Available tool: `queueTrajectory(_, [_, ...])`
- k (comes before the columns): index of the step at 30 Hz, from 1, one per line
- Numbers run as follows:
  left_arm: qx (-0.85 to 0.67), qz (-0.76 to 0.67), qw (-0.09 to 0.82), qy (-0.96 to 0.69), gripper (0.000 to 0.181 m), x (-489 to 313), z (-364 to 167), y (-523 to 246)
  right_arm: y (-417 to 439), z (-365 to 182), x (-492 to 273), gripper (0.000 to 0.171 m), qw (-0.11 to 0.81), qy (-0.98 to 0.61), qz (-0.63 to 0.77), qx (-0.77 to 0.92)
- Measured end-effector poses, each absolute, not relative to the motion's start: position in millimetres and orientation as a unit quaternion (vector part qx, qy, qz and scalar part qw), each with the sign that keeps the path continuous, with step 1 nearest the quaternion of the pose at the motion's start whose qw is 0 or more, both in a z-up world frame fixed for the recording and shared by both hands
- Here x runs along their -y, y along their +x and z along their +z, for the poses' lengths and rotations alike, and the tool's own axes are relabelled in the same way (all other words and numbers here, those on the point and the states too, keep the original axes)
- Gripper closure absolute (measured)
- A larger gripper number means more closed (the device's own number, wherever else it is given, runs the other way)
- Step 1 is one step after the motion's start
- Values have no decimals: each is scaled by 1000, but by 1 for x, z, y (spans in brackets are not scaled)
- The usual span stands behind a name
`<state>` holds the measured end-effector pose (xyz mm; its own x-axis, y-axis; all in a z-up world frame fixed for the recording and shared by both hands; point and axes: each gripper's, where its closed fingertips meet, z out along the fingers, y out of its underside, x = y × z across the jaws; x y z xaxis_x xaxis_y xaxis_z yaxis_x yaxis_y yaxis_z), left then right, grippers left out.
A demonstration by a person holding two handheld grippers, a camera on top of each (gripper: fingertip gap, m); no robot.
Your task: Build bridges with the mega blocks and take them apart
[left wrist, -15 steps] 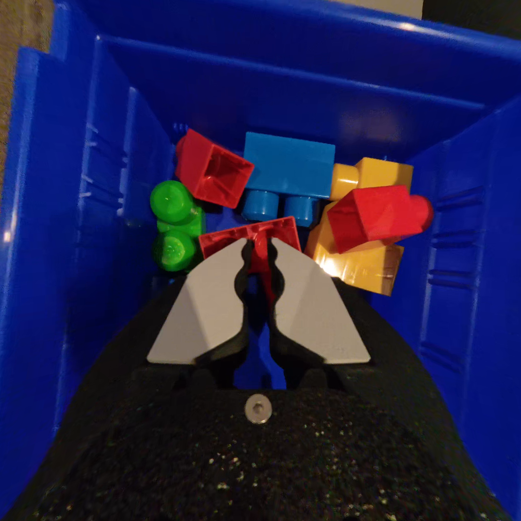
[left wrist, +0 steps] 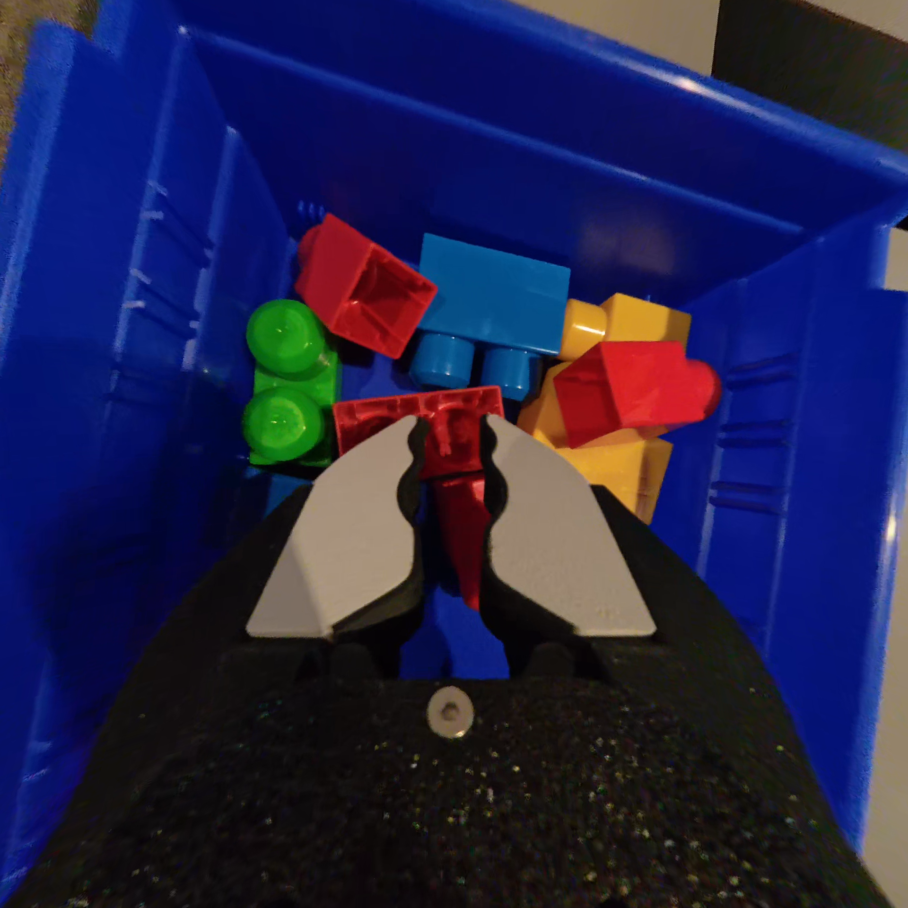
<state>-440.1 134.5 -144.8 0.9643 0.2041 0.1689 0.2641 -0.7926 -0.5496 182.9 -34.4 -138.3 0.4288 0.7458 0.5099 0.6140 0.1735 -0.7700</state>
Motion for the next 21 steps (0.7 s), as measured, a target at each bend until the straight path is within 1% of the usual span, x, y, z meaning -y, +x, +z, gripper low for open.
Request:
queueTrajectory(4, [117,-24,291,-949,179,-131,-148,-448,182,-140,35,144,549,-639,56,536])
queueTrajectory(10, [70,-24,291,-954,181,-128,-146,-443,181,-141,35,144,548,-637,51,540])
queueTrajectory(16, [75,-48,320,-943,180,-129,-128,-442,182,-140,33,144,549,-641,56,533])
queueTrajectory(19, [77,-67,332,-938,181,-129,-115,-439,182,-140,33,144,549,-641,54,534])
queueTrajectory(21, [70,-104,368,-921,181,-133,-92,-426,181,-140,33,144,549,-641,53,535])
